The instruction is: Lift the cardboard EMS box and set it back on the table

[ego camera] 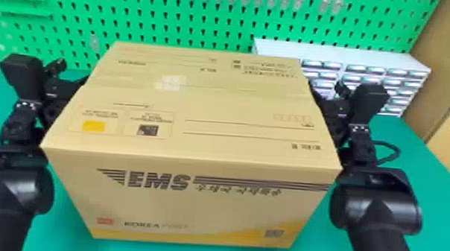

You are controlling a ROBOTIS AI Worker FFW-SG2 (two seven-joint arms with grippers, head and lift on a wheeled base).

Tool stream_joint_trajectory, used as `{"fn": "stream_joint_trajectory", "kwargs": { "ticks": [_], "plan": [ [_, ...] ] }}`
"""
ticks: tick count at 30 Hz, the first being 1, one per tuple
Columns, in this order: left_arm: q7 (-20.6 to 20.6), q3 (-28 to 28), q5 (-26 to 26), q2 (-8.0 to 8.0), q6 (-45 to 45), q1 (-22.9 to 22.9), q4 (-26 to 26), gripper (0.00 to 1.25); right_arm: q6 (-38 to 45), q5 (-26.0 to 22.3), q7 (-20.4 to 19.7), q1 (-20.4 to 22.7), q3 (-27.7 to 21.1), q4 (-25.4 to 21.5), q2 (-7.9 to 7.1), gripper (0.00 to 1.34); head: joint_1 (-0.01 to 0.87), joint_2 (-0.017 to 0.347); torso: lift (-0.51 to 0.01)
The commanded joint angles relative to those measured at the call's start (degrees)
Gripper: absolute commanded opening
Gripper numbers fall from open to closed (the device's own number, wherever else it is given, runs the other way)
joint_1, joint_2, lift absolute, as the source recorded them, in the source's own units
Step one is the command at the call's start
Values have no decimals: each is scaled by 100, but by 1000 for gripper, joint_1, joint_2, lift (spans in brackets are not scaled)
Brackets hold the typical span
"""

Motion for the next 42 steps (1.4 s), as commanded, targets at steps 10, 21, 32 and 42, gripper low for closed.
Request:
{"fn": "stream_joint_trajectory", "kwargs": {
  "ticks": [10,21,32,42],
  "plan": [
    [52,9,-8,0,0,44,9,758,61,34,0,35,-39,9,-1,799,678,-15,-90],
    [60,27,0,0,0,150,282,758,61,52,0,167,-110,246,-1,799,678,-15,-90],
    [60,0,9,0,0,185,484,758,123,70,0,246,-92,431,-18,799,678,-15,-90],
    [60,18,44,0,0,202,554,756,158,70,0,334,-92,457,-44,799,678,-15,-90]
  ]
}}
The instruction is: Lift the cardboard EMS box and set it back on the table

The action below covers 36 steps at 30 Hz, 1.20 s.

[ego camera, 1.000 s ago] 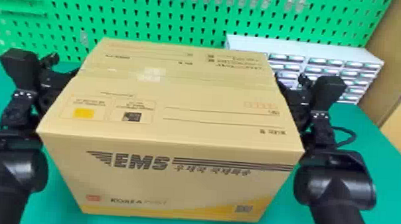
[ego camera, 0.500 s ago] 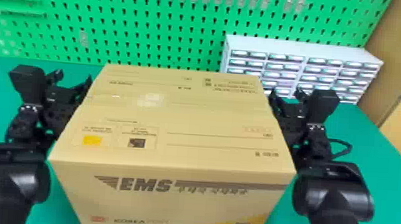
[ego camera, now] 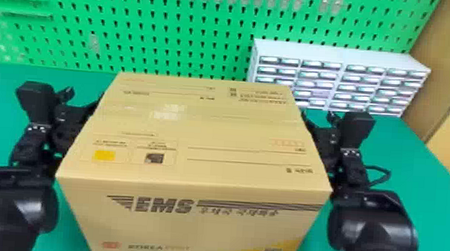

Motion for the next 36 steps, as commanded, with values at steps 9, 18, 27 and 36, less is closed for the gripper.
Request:
{"fn": "stream_joint_trajectory", "kwargs": {
  "ticks": [9,18,27,36],
  "plan": [
    [0,135,6,0,-9,-6,13,756,8,-18,9,8,-86,-6,-69,799,678,-15,-90],
    [-167,522,-99,9,-79,2,4,756,8,-141,9,69,-191,-120,-289,799,678,-15,-90],
    [-176,689,-134,9,-88,38,-66,756,8,-149,9,193,-402,-252,-341,801,678,-15,-90],
    [-176,689,-152,9,-88,29,-75,756,8,-123,9,193,-429,-269,-315,804,678,-15,-90]
  ]
}}
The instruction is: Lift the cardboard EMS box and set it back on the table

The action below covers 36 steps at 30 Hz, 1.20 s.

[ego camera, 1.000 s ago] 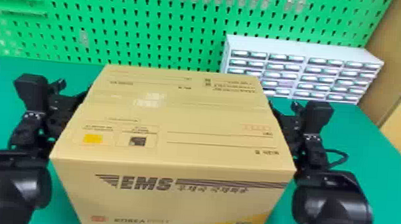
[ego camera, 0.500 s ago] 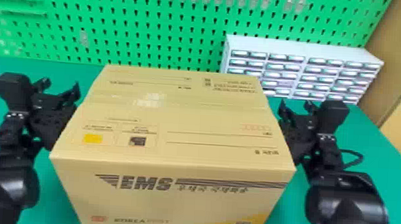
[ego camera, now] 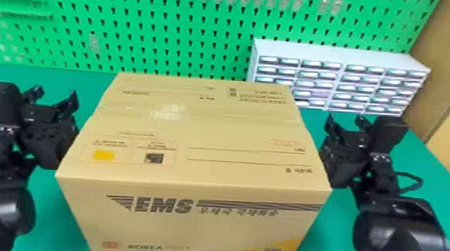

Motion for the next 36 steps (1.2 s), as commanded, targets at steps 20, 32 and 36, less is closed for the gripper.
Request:
{"fn": "stream_joint_trajectory", "kwargs": {
  "ticks": [20,32,36],
  "plan": [
    [0,74,-10,0,-35,-22,-10,756,0,106,0,-8,-106,-2,46,802,678,-15,-90],
    [0,110,-10,0,-35,-22,-10,756,0,142,0,0,-159,-2,55,799,678,-15,-90],
    [0,101,-10,0,-44,-31,-10,756,0,142,0,0,-168,-2,55,798,678,-15,-90]
  ]
}}
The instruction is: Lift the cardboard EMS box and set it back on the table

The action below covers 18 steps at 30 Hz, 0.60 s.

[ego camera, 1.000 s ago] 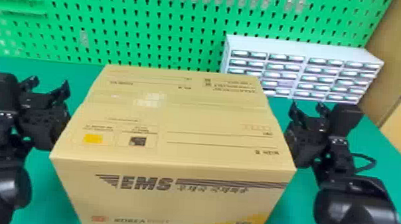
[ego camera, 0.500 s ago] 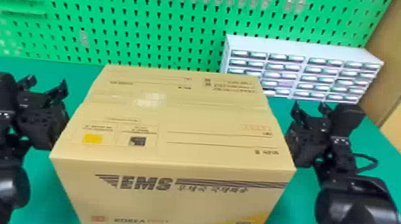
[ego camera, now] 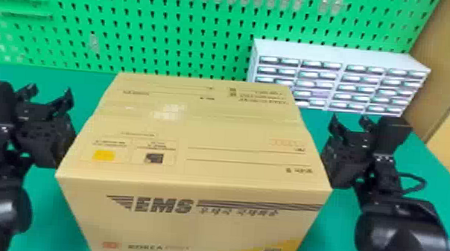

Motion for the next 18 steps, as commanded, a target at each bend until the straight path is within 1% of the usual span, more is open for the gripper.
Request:
{"fn": "stream_joint_trajectory", "kwargs": {
  "ticks": [1,18],
  "plan": [
    [0,-7,0,0,-9,-9,-9,756,0,4,0,0,-6,0,1,798,678,-15,-90],
    [0,2,9,0,-18,35,-35,756,9,57,0,9,-67,-9,1,799,678,-15,-90]
  ]
}}
